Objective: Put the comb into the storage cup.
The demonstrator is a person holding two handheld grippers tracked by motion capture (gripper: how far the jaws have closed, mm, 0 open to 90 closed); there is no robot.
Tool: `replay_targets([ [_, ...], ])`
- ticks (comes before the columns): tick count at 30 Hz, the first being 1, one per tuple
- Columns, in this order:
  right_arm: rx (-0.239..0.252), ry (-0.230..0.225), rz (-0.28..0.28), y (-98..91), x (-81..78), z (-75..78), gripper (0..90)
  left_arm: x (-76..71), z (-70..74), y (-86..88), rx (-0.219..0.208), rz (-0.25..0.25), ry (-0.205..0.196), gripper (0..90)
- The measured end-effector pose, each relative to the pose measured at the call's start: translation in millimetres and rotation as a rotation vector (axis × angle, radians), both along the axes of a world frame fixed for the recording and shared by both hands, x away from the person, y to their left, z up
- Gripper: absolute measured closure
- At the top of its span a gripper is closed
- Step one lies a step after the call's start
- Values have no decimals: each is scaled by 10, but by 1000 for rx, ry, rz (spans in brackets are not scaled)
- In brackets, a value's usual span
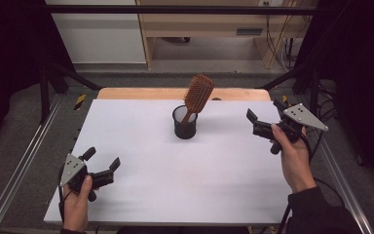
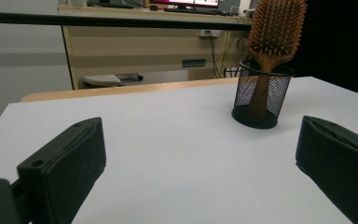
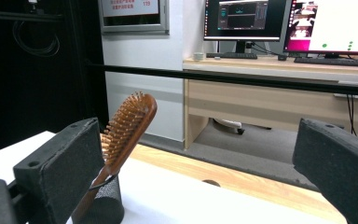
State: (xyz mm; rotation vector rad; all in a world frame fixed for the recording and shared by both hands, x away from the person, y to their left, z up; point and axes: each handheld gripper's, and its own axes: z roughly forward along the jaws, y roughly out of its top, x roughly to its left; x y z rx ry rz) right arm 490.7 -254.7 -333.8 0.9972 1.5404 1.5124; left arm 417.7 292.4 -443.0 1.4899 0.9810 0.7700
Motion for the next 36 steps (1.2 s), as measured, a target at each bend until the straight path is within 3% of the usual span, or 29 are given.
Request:
replay_targets([
  [8,26,1,-6,-85,-140,-84,21,-12,-18,9,-9,-7,-20,18],
  [15,47,20,-18,-190,-293,-254,21,-42,-49,32,-16,-2,-20,19],
  [36,61,68,-54,-377,-530,-682,23,-59,-39,43,-20,-12,-28,19],
])
